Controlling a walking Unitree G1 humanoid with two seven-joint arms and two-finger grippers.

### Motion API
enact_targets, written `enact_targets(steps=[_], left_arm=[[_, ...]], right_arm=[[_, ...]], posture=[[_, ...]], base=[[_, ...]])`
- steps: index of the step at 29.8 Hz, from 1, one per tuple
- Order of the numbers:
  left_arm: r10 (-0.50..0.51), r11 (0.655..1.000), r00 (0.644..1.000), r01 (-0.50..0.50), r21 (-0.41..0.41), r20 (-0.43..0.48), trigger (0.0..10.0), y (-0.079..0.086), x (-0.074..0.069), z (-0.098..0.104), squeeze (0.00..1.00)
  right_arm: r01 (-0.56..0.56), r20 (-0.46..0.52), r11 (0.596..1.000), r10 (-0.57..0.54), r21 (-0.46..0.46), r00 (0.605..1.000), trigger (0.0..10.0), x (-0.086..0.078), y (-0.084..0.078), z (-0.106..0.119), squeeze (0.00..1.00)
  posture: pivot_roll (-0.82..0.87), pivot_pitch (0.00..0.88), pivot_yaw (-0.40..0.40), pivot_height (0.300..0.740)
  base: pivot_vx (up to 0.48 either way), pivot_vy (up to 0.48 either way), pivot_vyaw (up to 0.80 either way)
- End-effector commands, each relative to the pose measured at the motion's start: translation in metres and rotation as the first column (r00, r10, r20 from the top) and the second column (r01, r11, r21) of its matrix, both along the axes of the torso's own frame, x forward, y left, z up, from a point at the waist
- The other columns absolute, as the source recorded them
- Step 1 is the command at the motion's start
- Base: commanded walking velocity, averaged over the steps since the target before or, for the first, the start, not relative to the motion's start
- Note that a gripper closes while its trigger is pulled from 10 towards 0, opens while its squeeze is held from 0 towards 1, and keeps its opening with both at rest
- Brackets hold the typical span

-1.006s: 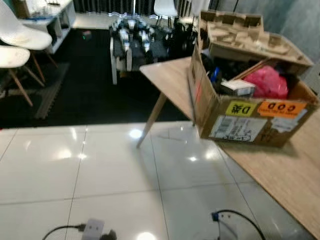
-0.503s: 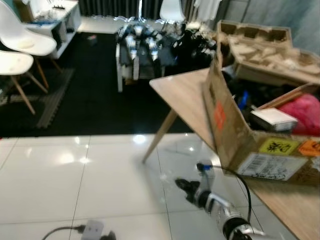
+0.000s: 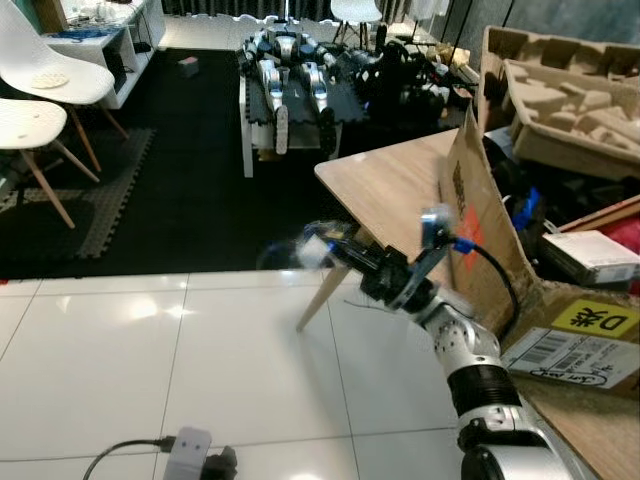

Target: Picking trash to rubbish bin

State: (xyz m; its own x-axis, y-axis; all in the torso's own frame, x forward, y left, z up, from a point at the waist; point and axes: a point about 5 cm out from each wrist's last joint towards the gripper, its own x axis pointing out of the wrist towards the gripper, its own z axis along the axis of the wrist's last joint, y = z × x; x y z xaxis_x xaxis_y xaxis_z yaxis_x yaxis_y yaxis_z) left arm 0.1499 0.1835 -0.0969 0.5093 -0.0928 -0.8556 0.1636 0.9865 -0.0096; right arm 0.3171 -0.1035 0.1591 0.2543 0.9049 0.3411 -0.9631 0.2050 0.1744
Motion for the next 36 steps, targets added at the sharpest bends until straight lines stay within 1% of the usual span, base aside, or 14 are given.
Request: enact_targets(steps=[1, 6, 8, 9, 11, 13, 15, 16, 19, 23, 24, 27, 34, 36], left_arm=[[-0.012, 1.0, 0.998, 0.011, -0.01, -0.064, 10.0, -0.004, -0.015, -0.007, 0.0], [-0.005, 1.0, 0.998, 0.003, -0.022, -0.068, 10.0, -0.008, -0.018, -0.008, 0.0], [-0.002, 1.0, 0.997, 0.0, -0.028, -0.073, 10.0, -0.01, -0.019, -0.008, 0.0], [-0.002, 1.0, 0.997, 0.0, -0.028, -0.073, 10.0, -0.01, -0.019, -0.008, 0.0], [-0.002, 1.0, 0.997, -0.001, -0.031, -0.077, 10.0, -0.011, -0.021, -0.009, 0.0], [-0.002, 1.0, 0.997, -0.001, -0.031, -0.077, 10.0, -0.011, -0.021, -0.009, 0.0], [-0.003, 0.999, 0.997, 0.001, -0.033, -0.08, 10.0, -0.012, -0.022, -0.009, 0.0], [-0.003, 0.999, 0.997, 0.001, -0.033, -0.08, 10.0, -0.012, -0.022, -0.009, 0.0], [-0.006, 0.999, 0.997, 0.003, -0.035, -0.078, 10.0, -0.012, -0.022, -0.009, 0.0], [0.045, 0.997, 0.998, -0.047, -0.055, -0.042, 10.0, -0.011, -0.013, -0.006, 0.0], [0.045, 0.997, 0.998, -0.047, -0.055, -0.042, 10.0, -0.011, -0.013, -0.006, 0.0], [0.046, 0.997, 0.999, -0.047, -0.055, -0.014, 10.0, -0.008, -0.003, -0.002, 0.0], [0.039, 0.998, 0.999, -0.04, -0.051, -0.01, 10.0, -0.006, -0.001, -0.001, 0.0], [0.041, 0.998, 0.999, -0.042, -0.052, -0.007, 10.0, -0.005, 0.0, -0.001, 0.0]], right_arm=[[-0.064, 0.042, 0.998, 0.065, -0.014, 0.997, 10.0, -0.007, 0.004, 0.007, 0.0], [-0.125, 0.128, 0.986, 0.11, 0.111, 0.986, 10.0, -0.014, 0.019, 0.045, 0.0], [-0.051, 0.177, 0.97, 0.008, 0.238, 0.984, 10.0, -0.008, 0.014, 0.08, 0.0], [-0.051, 0.177, 0.97, 0.008, 0.238, 0.984, 10.0, -0.008, 0.014, 0.08, 0.0], [0.078, 0.185, 0.923, -0.157, 0.377, 0.97, 10.0, 0.004, -0.003, 0.118, 0.0], [0.078, 0.185, 0.923, -0.157, 0.377, 0.97, 10.0, 0.004, -0.003, 0.118, 0.0], [0.216, 0.189, 0.854, -0.338, 0.473, 0.922, 10.0, 0.01, -0.027, 0.153, 0.0], [0.216, 0.189, 0.854, -0.338, 0.473, 0.922, 10.0, 0.01, -0.027, 0.153, 0.0], [0.421, 0.165, 0.743, -0.571, 0.52, 0.804, 10.0, 0.014, -0.058, 0.185, 0.0], [0.764, 0.139, 0.475, -0.875, 0.436, 0.464, 10.0, 0.024, -0.114, 0.196, 0.0], [0.764, 0.139, 0.475, -0.875, 0.436, 0.464, 10.0, 0.024, -0.114, 0.196, 0.0], [0.905, 0.137, 0.251, -0.967, 0.345, 0.216, 10.0, 0.021, -0.153, 0.197, 0.0], [0.938, 0.101, 0.161, -0.985, 0.307, 0.137, 10.0, 0.02, -0.172, 0.196, 0.0], [0.953, 0.135, 0.124, -0.987, 0.276, 0.089, 10.0, 0.019, -0.178, 0.196, 0.0]], posture=[[0.08, 0.03, -0.048, 0.74], [0.09, 0.033, -0.055, 0.74], [0.09, 0.035, -0.056, 0.74], [0.09, 0.035, -0.056, 0.74], [0.08, 0.038, -0.054, 0.74], [0.08, 0.038, -0.054, 0.74], [0.08, 0.041, -0.055, 0.74], [0.08, 0.041, -0.055, 0.74], [0.07, 0.044, -0.054, 0.74], [0.06, 0.047, -0.053, 0.74], [0.06, 0.047, -0.053, 0.74], [0.05, 0.048, -0.047, 0.74], [0.04, 0.049, -0.042, 0.74], [0.03, 0.049, -0.04, 0.74]], base=[[0.0, 0.0, 0.0], [0.0, 0.0, 0.0], [0.0, 0.0, 0.0], [0.0, 0.0, 0.0], [0.0, 0.0, 0.0], [0.0, 0.0, 0.0], [0.0, 0.0, 0.0], [0.0, 0.0, 0.0], [0.0, 0.0, 0.0], [0.0, 0.0, 0.0], [0.0, 0.0, 0.0], [0.0, 0.0, 0.0], [0.0, 0.0, -0.64], [0.0, 0.0, -0.8]])
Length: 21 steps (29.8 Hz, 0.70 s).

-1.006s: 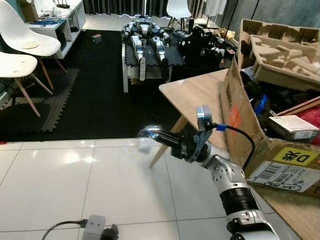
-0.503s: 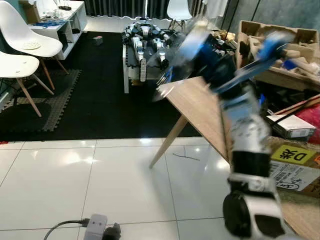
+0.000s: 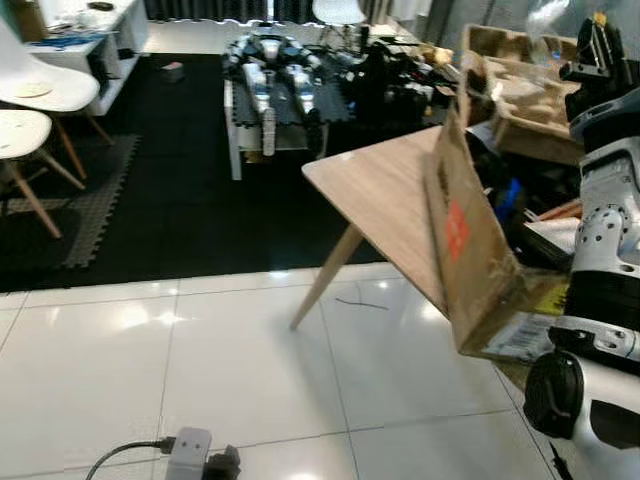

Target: Picking trash to rubbish bin

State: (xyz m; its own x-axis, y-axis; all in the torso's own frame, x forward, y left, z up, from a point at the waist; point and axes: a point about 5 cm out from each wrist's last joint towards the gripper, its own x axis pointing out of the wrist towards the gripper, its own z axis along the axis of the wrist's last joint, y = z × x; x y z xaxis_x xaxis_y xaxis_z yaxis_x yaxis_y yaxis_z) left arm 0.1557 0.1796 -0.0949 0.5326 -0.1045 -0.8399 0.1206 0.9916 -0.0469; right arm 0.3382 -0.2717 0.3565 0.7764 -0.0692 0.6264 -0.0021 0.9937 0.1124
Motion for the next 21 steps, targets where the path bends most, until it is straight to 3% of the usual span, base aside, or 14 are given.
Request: enact_targets(steps=[1, 8, 10, 19, 21], left_arm=[[-0.003, 1.0, 1.0, 0.003, -0.012, -0.028, 10.0, -0.001, -0.006, -0.003, 0.0], [0.008, 1.0, 1.0, -0.008, -0.017, -0.017, 10.0, -0.002, -0.002, -0.001, 0.0], [0.008, 1.0, 1.0, -0.008, -0.017, -0.017, 10.0, -0.002, -0.002, -0.001, 0.0], [-0.014, 1.0, 0.999, 0.013, -0.014, -0.033, 10.0, -0.005, -0.004, -0.003, 0.0], [-0.02, 1.0, 0.999, 0.019, -0.014, -0.039, 10.0, -0.006, -0.006, -0.004, 0.0]], right_arm=[[0.058, -0.024, 0.998, -0.059, -0.02, 0.998, 10.0, -0.002, -0.01, -0.001, 0.0], [0.115, -0.111, 0.979, -0.135, -0.171, 0.985, 10.0, 0.005, -0.004, -0.007, 0.0], [0.11, -0.115, 0.979, -0.131, -0.172, 0.985, 10.0, 0.006, -0.003, -0.007, 0.0], [-0.06, -0.153, 0.963, 0.019, -0.263, 0.988, 10.0, 0.007, 0.017, -0.016, 0.0], [-0.142, -0.157, 0.948, 0.1, -0.285, 0.983, 10.0, 0.006, 0.032, -0.018, 0.0]], posture=[[0.03, 0.049, -0.04, 0.74], [0.03, 0.047, -0.044, 0.74], [0.03, 0.047, -0.044, 0.74], [0.03, 0.045, -0.047, 0.74], [0.03, 0.045, -0.047, 0.74]], base=[[0.0, 0.0, -0.8], [0.0, 0.0, -0.8], [0.0, 0.0, -0.8], [0.0, 0.0, -0.8], [0.0, 0.0, -0.8]])
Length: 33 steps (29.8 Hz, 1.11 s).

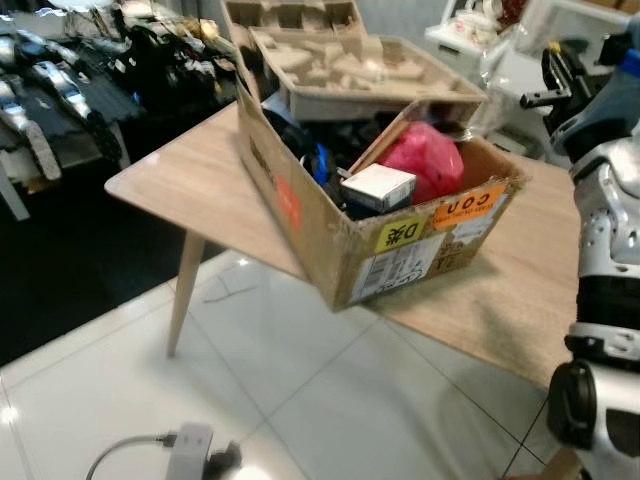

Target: Picking trash to rubbish bin

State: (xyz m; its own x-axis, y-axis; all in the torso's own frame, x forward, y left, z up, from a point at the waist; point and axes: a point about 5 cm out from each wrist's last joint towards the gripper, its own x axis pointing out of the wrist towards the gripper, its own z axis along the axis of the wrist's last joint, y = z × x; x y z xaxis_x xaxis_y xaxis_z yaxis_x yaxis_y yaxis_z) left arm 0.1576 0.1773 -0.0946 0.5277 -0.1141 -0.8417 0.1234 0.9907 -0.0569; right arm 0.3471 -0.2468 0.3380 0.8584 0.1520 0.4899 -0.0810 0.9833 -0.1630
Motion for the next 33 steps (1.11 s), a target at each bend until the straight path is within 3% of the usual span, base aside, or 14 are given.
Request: enact_targets(steps=[1, 7, 12, 13, 15, 16, 19, 23, 27, 33], left_arm=[[-0.017, 1.0, 0.999, 0.017, -0.004, -0.034, 10.0, -0.004, -0.008, -0.004, 0.0], [-0.019, 1.0, 0.999, 0.019, -0.003, -0.042, 10.0, -0.004, -0.012, -0.005, 0.0], [-0.017, 1.0, 0.999, 0.017, -0.002, -0.045, 10.0, -0.003, -0.013, -0.006, 0.0], [-0.013, 1.0, 0.999, 0.013, -0.001, -0.05, 10.0, -0.004, -0.015, -0.006, 0.0], [-0.012, 1.0, 0.999, 0.012, -0.001, -0.053, 10.0, -0.004, -0.017, -0.007, 0.0], [-0.012, 1.0, 0.999, 0.012, -0.001, -0.053, 10.0, -0.004, -0.017, -0.007, 0.0], [-0.009, 1.0, 0.998, 0.009, -0.001, -0.055, 10.0, -0.005, -0.018, -0.008, 0.0], [-0.009, 1.0, 0.998, 0.009, 0.0, -0.057, 10.0, -0.005, -0.019, -0.008, 0.0], [-0.009, 1.0, 0.998, 0.009, 0.002, -0.064, 10.0, -0.005, -0.023, -0.009, 0.0], [-0.008, 1.0, 0.998, 0.008, 0.001, -0.07, 10.0, -0.006, -0.026, -0.01, 0.0]], right_arm=[[-0.05, 0.003, 0.999, 0.05, -0.013, 0.999, 10.0, -0.003, 0.007, 0.0, 0.0], [-0.148, -0.037, 0.988, 0.146, -0.05, 0.989, 10.0, 0.004, 0.031, -0.016, 0.0], [-0.221, -0.017, 0.974, 0.22, -0.052, 0.975, 10.0, 0.003, 0.044, -0.015, 0.0], [-0.326, 0.016, 0.943, 0.328, -0.059, 0.945, 10.0, 0.001, 0.064, -0.014, 0.0], [-0.409, 0.028, 0.91, 0.412, -0.069, 0.911, 10.0, -0.001, 0.079, -0.013, 0.0], [-0.409, 0.028, 0.91, 0.412, -0.069, 0.911, 10.0, -0.001, 0.079, -0.013, 0.0], [-0.503, 0.016, 0.86, 0.506, -0.088, 0.862, 10.0, -0.001, 0.1, -0.018, 0.0], [-0.543, 0.0, 0.835, 0.545, -0.088, 0.838, 10.0, 0.001, 0.114, -0.022, 0.0], [-0.463, -0.075, 0.88, 0.457, -0.107, 0.886, 10.0, 0.02, 0.126, -0.034, 0.0], [-0.403, -0.153, 0.902, 0.381, -0.153, 0.912, 10.0, 0.029, 0.133, -0.051, 0.0]], posture=[[0.03, 0.045, -0.047, 0.74], [0.02, 0.047, -0.053, 0.74], [0.03, 0.049, -0.054, 0.74], [0.03, 0.049, -0.054, 0.74], [0.03, 0.051, -0.055, 0.74], [0.03, 0.051, -0.055, 0.74], [0.03, 0.058, -0.057, 0.74], [0.03, 0.066, -0.056, 0.74], [0.04, 0.081, -0.058, 0.74], [0.05, 0.098, -0.062, 0.74]], base=[[0.0, 0.0, -0.8], [0.0, 0.0, -0.8], [0.0, 0.0, -0.48], [0.0, 0.0, 0.0], [0.0, 0.0, 0.0], [0.0, 0.0, 0.0], [0.0, 0.0, 0.0], [0.0, 0.0, 0.0], [0.0, 0.0, 0.0], [0.0, 0.0, 0.0]])
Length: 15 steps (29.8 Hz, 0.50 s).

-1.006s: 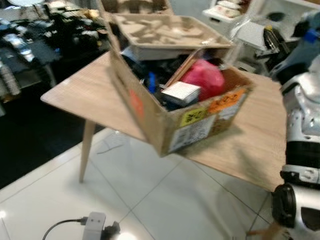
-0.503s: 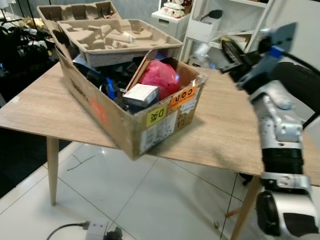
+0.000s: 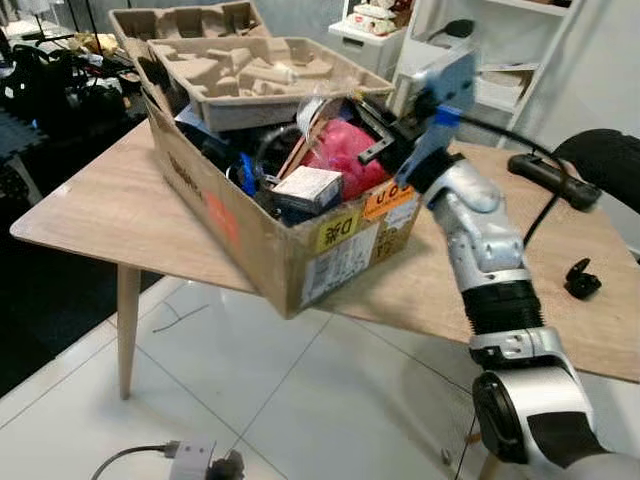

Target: Picking trash to rubbish bin

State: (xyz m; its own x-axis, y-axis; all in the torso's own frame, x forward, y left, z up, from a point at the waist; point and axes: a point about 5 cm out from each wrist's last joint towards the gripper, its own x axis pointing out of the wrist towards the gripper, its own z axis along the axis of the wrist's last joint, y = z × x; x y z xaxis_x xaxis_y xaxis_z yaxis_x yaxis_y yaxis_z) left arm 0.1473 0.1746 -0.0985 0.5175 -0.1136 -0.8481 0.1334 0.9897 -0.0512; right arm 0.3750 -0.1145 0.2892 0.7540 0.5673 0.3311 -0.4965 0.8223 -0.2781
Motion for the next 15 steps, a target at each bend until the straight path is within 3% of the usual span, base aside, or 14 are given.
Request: enact_targets(steps=[1, 12, 13, 14, 15], left_arm=[[0.003, 1.0, 0.998, -0.004, -0.008, -0.065, 10.0, -0.003, -0.019, -0.007, 0.0], [0.0, 1.0, 0.997, 0.0, -0.012, -0.073, 10.0, -0.004, -0.026, -0.009, 0.0], [-0.001, 1.0, 0.998, 0.0, -0.013, -0.07, 10.0, -0.004, -0.025, -0.009, 0.0], [-0.001, 1.0, 0.998, 0.0, -0.013, -0.067, 10.0, -0.004, -0.024, -0.009, 0.0], [-0.001, 1.0, 0.998, 0.0, -0.013, -0.067, 10.0, -0.004, -0.024, -0.009, 0.0]], right_arm=[[0.061, -0.001, 0.992, -0.061, -0.109, 0.998, 10.0, 0.003, 0.005, -0.013, 0.0], [0.182, 0.014, 0.962, -0.183, -0.206, 0.983, 10.0, 0.013, -0.003, -0.023, 0.0], [0.173, 0.006, 0.963, -0.175, -0.208, 0.984, 10.0, 0.013, -0.002, -0.025, 0.43], [0.169, 0.005, 0.963, -0.172, -0.21, 0.985, 10.0, 0.013, -0.002, -0.026, 0.71], [0.169, 0.005, 0.963, -0.172, -0.21, 0.985, 10.0, 0.013, -0.002, -0.026, 0.71]], posture=[[0.05, 0.107, -0.064, 0.74], [0.06, 0.118, -0.064, 0.74], [0.06, 0.118, -0.064, 0.74], [0.06, 0.119, -0.064, 0.74], [0.06, 0.119, -0.064, 0.74]], base=[[0.0, 0.0, 0.0], [0.0, 0.0, 0.0], [0.0, 0.0, 0.0], [0.0, 0.0, 0.0], [0.0, 0.0, 0.0]])
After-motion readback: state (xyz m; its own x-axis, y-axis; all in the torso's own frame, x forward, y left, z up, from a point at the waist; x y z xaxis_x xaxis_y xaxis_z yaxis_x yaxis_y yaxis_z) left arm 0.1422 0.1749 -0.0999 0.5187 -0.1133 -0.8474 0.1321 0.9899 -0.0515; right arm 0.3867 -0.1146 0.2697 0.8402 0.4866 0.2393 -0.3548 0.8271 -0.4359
